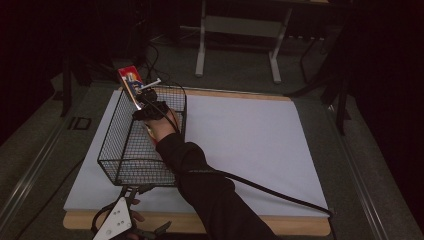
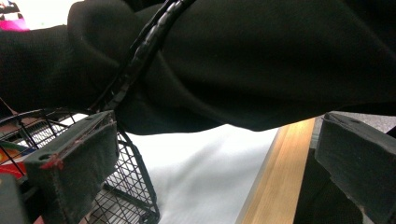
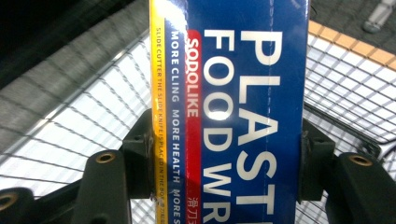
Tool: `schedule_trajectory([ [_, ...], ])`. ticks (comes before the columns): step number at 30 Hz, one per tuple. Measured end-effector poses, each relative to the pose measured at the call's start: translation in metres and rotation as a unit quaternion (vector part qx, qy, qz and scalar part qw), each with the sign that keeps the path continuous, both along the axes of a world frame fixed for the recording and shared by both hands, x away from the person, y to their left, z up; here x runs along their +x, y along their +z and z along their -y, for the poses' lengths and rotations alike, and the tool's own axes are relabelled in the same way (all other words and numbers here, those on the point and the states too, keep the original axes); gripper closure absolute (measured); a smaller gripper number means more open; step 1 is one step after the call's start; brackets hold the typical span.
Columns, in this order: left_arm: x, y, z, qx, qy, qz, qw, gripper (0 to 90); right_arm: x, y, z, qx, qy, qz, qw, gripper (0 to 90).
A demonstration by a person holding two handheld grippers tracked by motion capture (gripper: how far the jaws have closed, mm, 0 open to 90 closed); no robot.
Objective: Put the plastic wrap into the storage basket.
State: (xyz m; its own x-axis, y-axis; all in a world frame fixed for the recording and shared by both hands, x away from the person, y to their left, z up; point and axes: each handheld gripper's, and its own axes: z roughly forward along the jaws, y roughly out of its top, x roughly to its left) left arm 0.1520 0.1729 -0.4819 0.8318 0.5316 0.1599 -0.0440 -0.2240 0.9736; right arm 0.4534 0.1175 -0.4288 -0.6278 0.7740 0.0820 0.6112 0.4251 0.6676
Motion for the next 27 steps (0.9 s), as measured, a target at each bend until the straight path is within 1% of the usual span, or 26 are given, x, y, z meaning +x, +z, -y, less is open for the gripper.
schedule_trajectory([
  [1, 0.0002, 0.0, -0.0001, 0.0, 0.0, 0.0, 1.0, 0.2, 0.0023, -0.002, 0.0024, 0.007, -0.007, -0.006, 0.9999, 38.8],
  [2, 0.0002, 0.0, 0.0, 0.001, 0.0, 0.0, 1.0, 0.1, 0.0032, -0.0022, 0.004, 0.013, -0.006, -0.009, 0.9999, 38.8],
  [3, 0.0002, 0.0, 0.0002, 0.0, 0.0, 0.0, 1.0, 0.1, 0.0032, -0.0022, 0.004, 0.013, -0.006, -0.009, 0.9999, 38.8],
  [4, 0.0001, 0.0002, 0.0003, 0.001, 0.0, 0.0, 1.0, 0.1, 0.0025, -0.0023, 0.0027, 0.007, -0.004, -0.005, 1.0, 38.7],
  [7, -0.0005, 0.0002, 0.0011, 0.002, -0.001, 0.001, 1.0, 0.1, 0.002, -0.0031, 0.0033, 0.012, -0.003, -0.006, 0.9999, 38.4],
  [11, -0.0002, -0.0001, 0.0013, 0.003, -0.001, 0.0, 1.0, 0.1, -0.0005, -0.0037, 0.0041, 0.01, -0.004, -0.004, 0.9999, 38.3],
  [15, 0.0002, -0.0003, 0.0009, 0.003, -0.001, -0.001, 1.0, 0.2, -0.0026, -0.0051, 0.0052, 0.013, -0.004, -0.002, 0.9999, 37.9],
  [17, -0.0002, -0.0003, 0.0014, 0.004, -0.001, -0.001, 1.0, 0.1, -0.0033, -0.0052, 0.0057, 0.014, -0.005, -0.004, 0.9999, 37.8],
  [19, -0.0002, -0.0004, 0.0015, 0.005, -0.002, -0.001, 1.0, 0.1, -0.0039, -0.0058, 0.0061, 0.013, -0.003, 0.001, 0.9999, 37.3],
  [24, -0.0001, -0.0003, 0.0008, 0.003, -0.001, 0.0, 1.0, 0.1, -0.005, -0.0064, 0.0049, 0.005, 0.005, 0.02, 0.9998, 34.0],
  [26, 0.0, -0.0004, 0.0008, 0.004, -0.001, 0.0, 1.0, 0.1, -0.0045, -0.007, 0.0038, 0.005, 0.013, 0.011, 0.9998, 27.9],
  [27, 0.0, -0.0006, 0.0008, 0.004, -0.002, -0.001, 1.0, 0.1, -0.0047, -0.0062, 0.0039, 0.007, 0.015, 0.009, 0.9998, 27.4],
])
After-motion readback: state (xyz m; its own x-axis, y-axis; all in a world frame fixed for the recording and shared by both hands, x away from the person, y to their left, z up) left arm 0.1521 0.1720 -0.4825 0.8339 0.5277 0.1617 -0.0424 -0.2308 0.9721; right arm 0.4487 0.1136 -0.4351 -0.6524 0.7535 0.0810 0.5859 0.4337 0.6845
